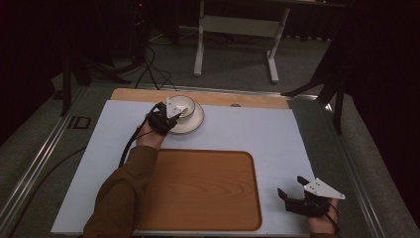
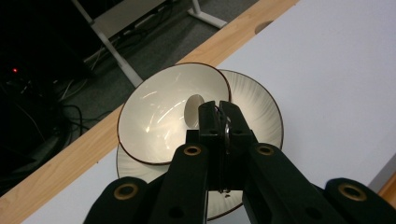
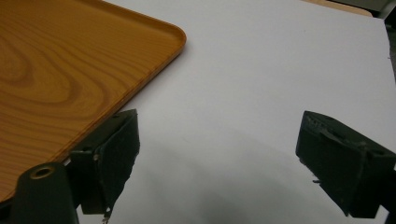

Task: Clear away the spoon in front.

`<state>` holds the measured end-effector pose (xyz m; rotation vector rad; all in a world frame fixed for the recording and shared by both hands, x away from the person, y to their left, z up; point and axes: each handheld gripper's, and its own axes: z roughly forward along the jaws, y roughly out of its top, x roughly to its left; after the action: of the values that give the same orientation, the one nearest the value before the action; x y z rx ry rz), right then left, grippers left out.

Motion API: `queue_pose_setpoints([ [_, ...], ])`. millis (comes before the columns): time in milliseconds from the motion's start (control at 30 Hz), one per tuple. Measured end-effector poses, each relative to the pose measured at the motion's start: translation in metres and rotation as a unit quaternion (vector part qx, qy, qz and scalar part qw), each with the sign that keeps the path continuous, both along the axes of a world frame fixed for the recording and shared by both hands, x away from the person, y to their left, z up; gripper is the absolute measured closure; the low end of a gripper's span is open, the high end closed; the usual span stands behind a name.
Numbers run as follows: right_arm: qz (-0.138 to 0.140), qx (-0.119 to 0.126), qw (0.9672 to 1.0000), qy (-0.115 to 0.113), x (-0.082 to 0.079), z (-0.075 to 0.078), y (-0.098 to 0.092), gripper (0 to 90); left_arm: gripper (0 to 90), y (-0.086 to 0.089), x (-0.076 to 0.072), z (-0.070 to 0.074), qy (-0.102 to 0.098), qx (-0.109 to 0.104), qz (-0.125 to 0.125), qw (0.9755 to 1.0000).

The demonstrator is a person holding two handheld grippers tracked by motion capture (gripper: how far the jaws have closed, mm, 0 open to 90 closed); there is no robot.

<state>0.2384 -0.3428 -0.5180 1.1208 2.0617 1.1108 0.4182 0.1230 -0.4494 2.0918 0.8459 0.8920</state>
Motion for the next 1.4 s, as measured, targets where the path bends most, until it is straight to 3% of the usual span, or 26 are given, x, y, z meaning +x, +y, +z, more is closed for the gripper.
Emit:
queue_pose_setpoints([
  [667, -0.001, 0.002, 1.0, -0.001, 0.0, 0.0, 0.0, 13.4, 88.7, 0.005, -0.019, 0.022, -0.022, -0.016, -0.002, 0.9996],
  [1000, -0.001, 0.002, 1.0, -0.001, 0.0, 0.0, 0.0, 13.4, 88.7, 0.015, -0.035, 0.036, -0.032, -0.033, -0.003, 0.9989],
  [1400, -0.002, 0.001, 1.0, -0.001, 0.0, 0.0, 0.0, 13.4, 88.7, 0.022, -0.057, 0.043, -0.042, -0.046, -0.012, 0.998],
])
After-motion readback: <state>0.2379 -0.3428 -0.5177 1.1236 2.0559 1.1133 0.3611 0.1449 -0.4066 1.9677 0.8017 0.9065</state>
